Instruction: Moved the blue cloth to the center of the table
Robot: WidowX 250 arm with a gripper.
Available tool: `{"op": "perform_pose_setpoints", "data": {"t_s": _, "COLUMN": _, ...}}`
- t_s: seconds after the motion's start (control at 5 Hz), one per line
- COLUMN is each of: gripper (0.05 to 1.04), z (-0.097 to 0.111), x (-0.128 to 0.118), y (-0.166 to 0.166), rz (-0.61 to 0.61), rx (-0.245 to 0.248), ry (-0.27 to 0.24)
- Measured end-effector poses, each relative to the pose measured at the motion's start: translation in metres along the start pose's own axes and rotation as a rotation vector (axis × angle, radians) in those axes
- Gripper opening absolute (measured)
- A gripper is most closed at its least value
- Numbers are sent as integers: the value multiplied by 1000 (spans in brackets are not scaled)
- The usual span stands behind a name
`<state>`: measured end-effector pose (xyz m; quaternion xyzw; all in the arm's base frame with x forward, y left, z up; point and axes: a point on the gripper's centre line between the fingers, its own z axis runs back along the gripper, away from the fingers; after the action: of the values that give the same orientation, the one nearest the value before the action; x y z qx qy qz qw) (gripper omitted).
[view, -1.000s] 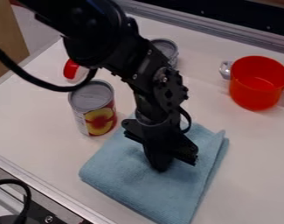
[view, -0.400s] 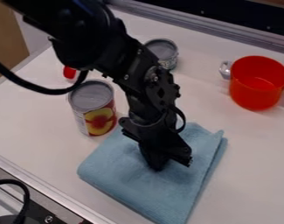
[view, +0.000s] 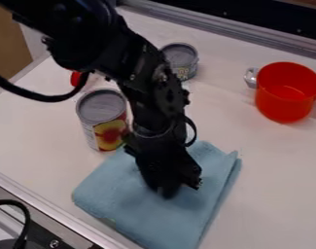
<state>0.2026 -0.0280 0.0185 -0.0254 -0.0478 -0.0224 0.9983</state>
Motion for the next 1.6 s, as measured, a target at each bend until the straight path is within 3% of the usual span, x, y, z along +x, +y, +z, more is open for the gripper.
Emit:
{"op": "perform_pose_setpoints", "data": {"t_s": 0.2, "gripper": 717, "z": 17, "x": 4, "y": -4, "rz": 1, "rx": -19, "ry": 22}}
{"op": "perform_pose_setpoints", "data": {"t_s": 0.4, "gripper": 965, "z": 40, "x": 9, "y": -9, "rz": 3, "rx": -61, "ry": -8}}
{"op": "perform_pose_setpoints", "data": {"t_s": 0.6, "gripper": 999, "z": 60, "x": 14, "y": -12, "rz": -15, "rx": -122, "ry": -51}}
{"op": "perform_pose_setpoints", "data": {"t_s": 0.8, "gripper": 999, "z": 68, "x": 19, "y": -16, "rz": -59, "rx": -149, "ry": -77}}
{"op": "perform_pose_setpoints", "data": {"t_s": 1.0, "gripper": 999, "z": 76, "x": 21, "y": -20, "rz": -72, "rx": -187, "ry": -61}}
{"op": "perform_pose_setpoints", "data": {"t_s": 1.2, "gripper": 999, "z": 65, "x": 30, "y": -18, "rz": -88, "rx": -137, "ry": -66}}
{"op": "perform_pose_setpoints", "data": {"t_s": 1.4, "gripper": 999, "z": 56, "x": 49, "y": -16, "rz": -140, "rx": -72, "ry": -113}}
{"op": "perform_pose_setpoints", "data": {"t_s": 1.6, "gripper": 999, "z": 56, "x": 70, "y": -15, "rz": -191, "rx": -58, "ry": -187}}
